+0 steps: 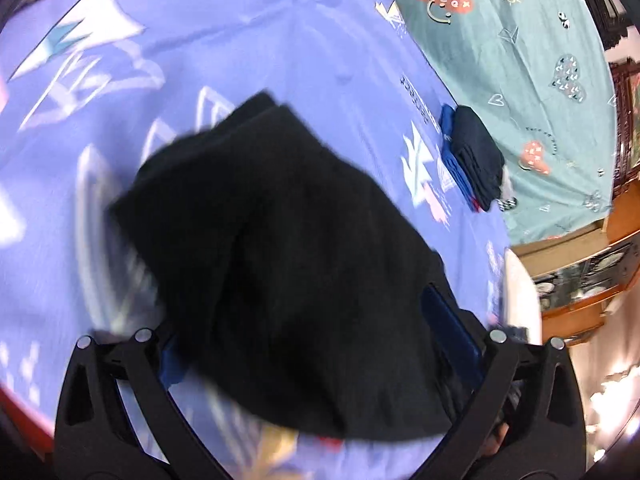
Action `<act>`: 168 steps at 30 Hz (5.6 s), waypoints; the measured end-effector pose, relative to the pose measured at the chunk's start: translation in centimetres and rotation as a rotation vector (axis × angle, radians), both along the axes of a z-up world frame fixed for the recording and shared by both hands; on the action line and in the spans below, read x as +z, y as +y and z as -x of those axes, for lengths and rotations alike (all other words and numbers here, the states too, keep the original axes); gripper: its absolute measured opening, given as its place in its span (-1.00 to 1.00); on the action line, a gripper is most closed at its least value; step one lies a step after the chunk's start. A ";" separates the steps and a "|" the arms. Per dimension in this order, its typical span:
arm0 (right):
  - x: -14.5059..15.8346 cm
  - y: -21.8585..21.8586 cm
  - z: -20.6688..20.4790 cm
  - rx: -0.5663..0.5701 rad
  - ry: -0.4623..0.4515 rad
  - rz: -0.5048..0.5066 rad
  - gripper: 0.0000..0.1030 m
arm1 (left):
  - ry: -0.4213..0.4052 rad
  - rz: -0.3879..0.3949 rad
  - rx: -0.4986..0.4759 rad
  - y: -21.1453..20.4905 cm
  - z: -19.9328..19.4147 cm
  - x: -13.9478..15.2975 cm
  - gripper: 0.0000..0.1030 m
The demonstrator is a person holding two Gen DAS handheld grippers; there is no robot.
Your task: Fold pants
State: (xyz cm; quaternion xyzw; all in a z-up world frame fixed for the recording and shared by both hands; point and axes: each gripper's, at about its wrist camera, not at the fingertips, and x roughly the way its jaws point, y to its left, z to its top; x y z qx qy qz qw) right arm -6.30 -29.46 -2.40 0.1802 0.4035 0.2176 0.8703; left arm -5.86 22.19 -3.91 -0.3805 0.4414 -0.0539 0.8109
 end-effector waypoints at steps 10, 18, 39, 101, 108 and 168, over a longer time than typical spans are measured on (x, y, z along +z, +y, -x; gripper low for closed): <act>-0.5 -2.0 0.0 -0.038 0.005 -0.098 0.25 | -0.054 -0.075 -0.034 -1.3 -0.5 1.3 -0.62; -0.2 -3.2 0.6 -0.081 -0.029 -0.162 0.25 | -0.350 -0.281 -0.392 -14.1 3.0 10.5 -0.62; 0.2 -3.0 3.2 0.018 0.213 -0.139 0.93 | -0.183 -0.167 -0.809 -22.7 2.6 4.9 0.96; 9.4 -6.1 0.4 0.080 0.136 -0.239 -0.93 | -0.196 -0.141 -0.836 -23.4 2.2 4.0 0.96; 2.1 -6.4 0.4 0.046 0.331 -0.135 -0.05 | -0.170 -0.122 -0.845 -23.5 1.8 3.3 0.96; 0.4 -4.0 6.6 0.127 0.445 -0.348 0.12 | -0.196 -0.141 -0.918 -25.7 1.8 2.7 0.96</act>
